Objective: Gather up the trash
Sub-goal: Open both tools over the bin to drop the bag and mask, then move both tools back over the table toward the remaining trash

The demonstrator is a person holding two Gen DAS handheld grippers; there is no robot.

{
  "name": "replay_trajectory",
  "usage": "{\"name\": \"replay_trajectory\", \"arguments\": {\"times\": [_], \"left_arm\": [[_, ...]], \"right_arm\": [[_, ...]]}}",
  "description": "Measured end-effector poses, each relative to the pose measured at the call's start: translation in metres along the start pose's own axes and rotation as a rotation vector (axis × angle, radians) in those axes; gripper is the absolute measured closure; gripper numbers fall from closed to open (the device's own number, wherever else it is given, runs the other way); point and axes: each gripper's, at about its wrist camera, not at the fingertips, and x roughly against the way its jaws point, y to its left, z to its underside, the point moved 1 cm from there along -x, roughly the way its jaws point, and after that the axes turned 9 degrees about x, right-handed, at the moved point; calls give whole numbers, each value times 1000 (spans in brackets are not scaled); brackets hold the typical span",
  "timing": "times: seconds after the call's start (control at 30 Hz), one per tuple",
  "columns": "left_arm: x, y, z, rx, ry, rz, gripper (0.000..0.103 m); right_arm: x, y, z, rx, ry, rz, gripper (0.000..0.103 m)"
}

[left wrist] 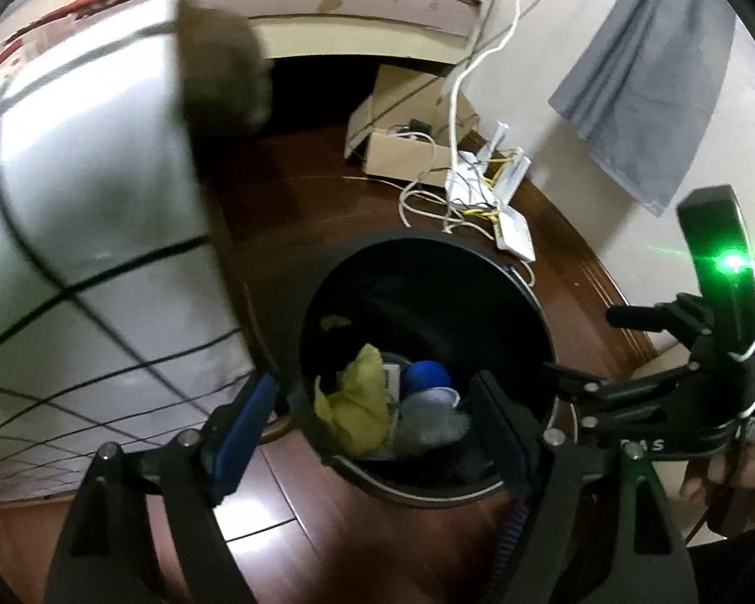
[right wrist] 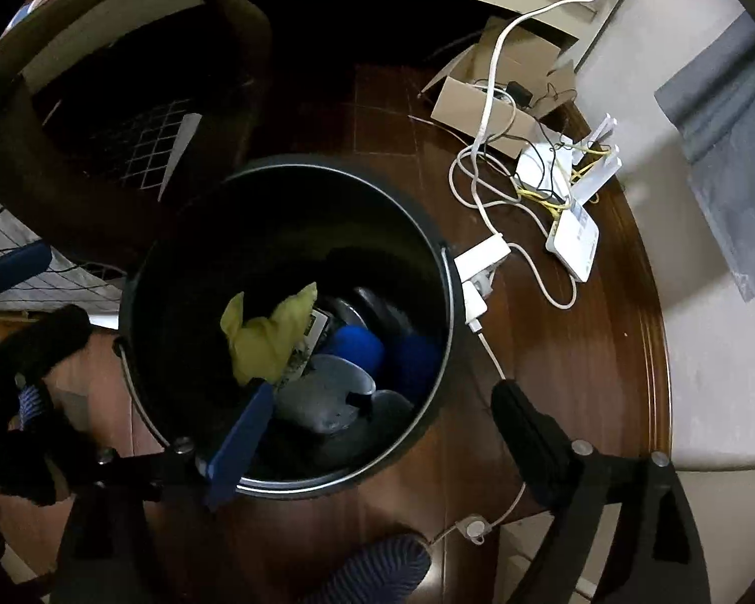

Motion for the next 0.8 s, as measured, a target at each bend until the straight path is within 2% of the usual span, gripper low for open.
{"name": "replay_trajectory", "arguments": {"times": [0.17,0.47,0.8], "left_arm": [[9,4,0,-6,-19,-15,22],[37,9,0,-7,-69,-39,22],[85,16,-9,-3,-163,-66,22]], "right_arm": [[7,6,0,16,-16,1,12],[44,16,-2,14,-87,-7,12],[100,25,-15,13,-222,-10,9]]}}
